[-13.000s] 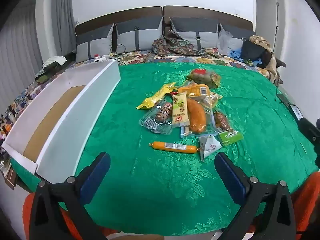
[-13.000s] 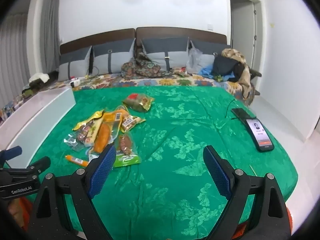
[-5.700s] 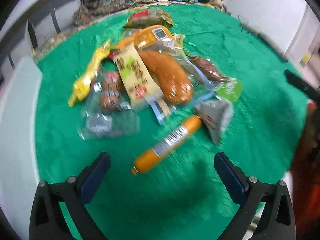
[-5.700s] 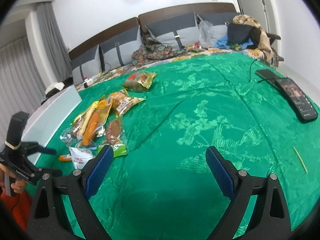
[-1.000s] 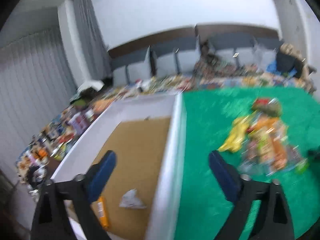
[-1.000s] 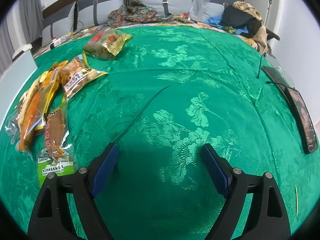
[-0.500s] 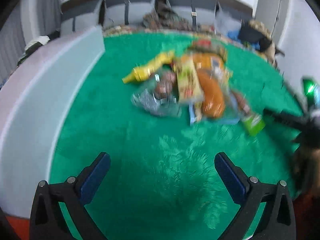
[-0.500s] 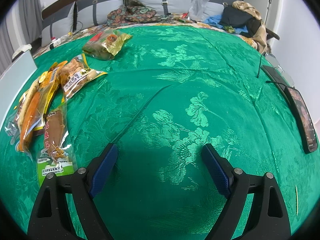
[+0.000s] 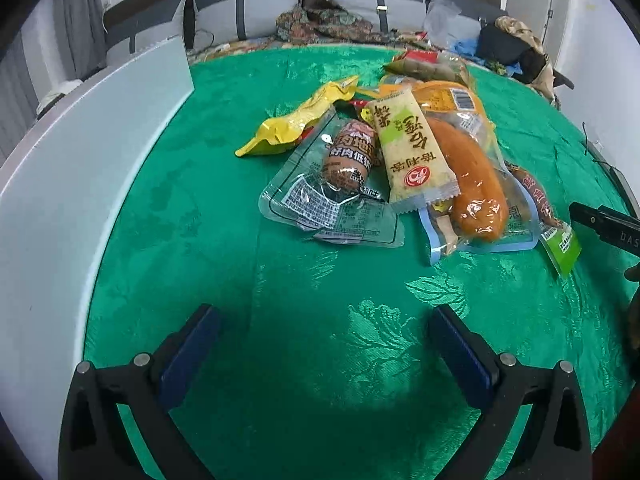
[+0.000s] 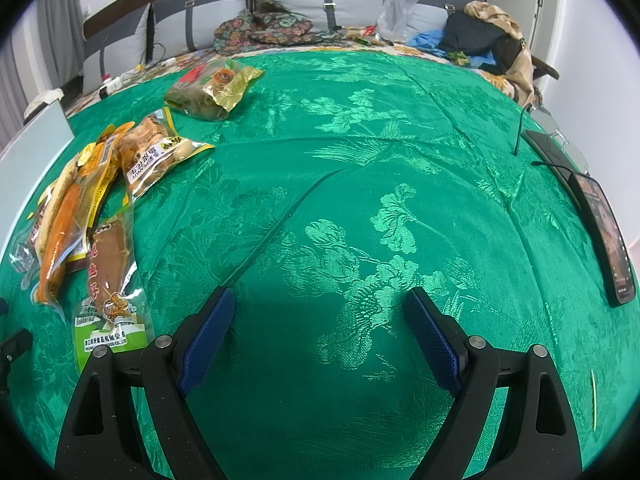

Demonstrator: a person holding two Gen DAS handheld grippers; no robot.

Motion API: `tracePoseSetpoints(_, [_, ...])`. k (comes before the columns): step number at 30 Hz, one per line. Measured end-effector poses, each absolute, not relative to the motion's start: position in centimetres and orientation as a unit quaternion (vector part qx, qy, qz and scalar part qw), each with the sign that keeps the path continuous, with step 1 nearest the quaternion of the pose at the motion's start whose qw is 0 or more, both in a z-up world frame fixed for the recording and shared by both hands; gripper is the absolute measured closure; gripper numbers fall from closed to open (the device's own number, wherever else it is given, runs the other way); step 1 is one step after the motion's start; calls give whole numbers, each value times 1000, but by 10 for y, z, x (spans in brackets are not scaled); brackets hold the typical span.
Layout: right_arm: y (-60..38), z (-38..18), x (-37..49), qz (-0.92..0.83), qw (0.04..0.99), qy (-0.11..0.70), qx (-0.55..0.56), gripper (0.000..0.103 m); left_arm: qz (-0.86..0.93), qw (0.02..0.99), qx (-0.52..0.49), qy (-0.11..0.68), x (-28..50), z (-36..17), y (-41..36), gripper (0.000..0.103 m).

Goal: Organize snacks
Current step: 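Bring the left tool back over the snack pile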

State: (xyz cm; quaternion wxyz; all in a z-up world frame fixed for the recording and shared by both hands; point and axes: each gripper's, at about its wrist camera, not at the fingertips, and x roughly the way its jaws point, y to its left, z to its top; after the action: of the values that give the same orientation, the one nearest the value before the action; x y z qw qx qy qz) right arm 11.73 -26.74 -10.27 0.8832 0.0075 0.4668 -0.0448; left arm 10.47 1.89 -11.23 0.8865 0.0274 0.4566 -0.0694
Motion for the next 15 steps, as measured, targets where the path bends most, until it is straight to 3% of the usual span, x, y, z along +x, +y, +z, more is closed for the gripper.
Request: tracePoseSetpoints(15, [-267, -103, 118, -45, 883, 467, 8, 13, -65, 892, 25, 446, 108, -117, 21, 0])
